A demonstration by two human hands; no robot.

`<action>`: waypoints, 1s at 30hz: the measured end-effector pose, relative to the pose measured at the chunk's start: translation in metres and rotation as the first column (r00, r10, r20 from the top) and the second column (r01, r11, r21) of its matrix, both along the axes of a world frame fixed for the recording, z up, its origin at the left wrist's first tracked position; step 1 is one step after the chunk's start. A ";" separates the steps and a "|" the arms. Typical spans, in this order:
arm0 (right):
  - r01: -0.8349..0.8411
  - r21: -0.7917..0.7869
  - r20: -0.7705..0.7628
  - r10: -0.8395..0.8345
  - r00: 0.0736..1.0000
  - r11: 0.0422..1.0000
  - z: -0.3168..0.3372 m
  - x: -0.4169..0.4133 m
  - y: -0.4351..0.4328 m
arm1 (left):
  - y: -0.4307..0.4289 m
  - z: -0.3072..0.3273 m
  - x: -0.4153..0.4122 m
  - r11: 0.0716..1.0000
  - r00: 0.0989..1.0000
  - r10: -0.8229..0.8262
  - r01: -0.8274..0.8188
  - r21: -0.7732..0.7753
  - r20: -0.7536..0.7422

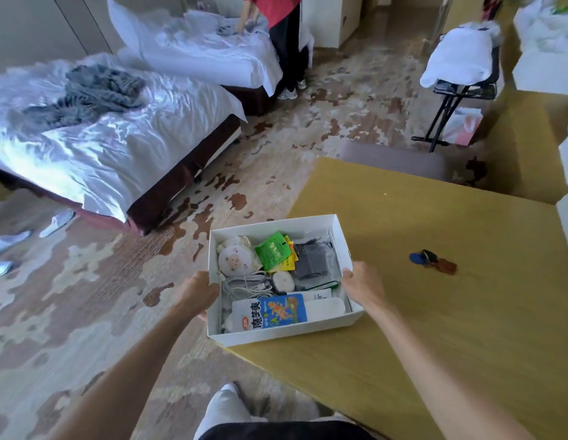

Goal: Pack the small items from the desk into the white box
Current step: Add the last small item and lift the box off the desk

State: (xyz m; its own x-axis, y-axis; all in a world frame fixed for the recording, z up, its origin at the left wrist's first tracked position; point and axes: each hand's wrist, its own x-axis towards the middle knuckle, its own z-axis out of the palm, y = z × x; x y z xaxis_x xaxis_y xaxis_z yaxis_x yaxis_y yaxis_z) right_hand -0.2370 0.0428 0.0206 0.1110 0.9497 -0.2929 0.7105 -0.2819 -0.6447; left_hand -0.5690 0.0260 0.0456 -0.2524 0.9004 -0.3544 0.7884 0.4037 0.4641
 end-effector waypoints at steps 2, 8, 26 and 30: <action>0.022 0.004 0.036 -0.022 0.999 1.000 -0.003 -0.001 -0.003 | 0.006 -0.009 -0.004 0.999 0.999 -0.019 0.020 -0.032 0.025; 0.002 0.023 0.071 -0.003 0.997 1.000 0.002 0.014 0.001 | 0.017 -0.030 0.002 0.996 0.997 -0.030 0.036 -0.087 0.065; 0.200 0.037 0.348 -0.200 0.916 0.979 -0.048 0.165 0.054 | 0.088 0.022 0.151 0.841 0.876 -0.416 0.473 0.264 -0.245; 0.093 -0.080 0.439 -0.049 0.897 0.992 -0.068 0.193 0.066 | 0.100 0.019 0.197 0.788 0.844 -0.481 0.535 0.305 -0.237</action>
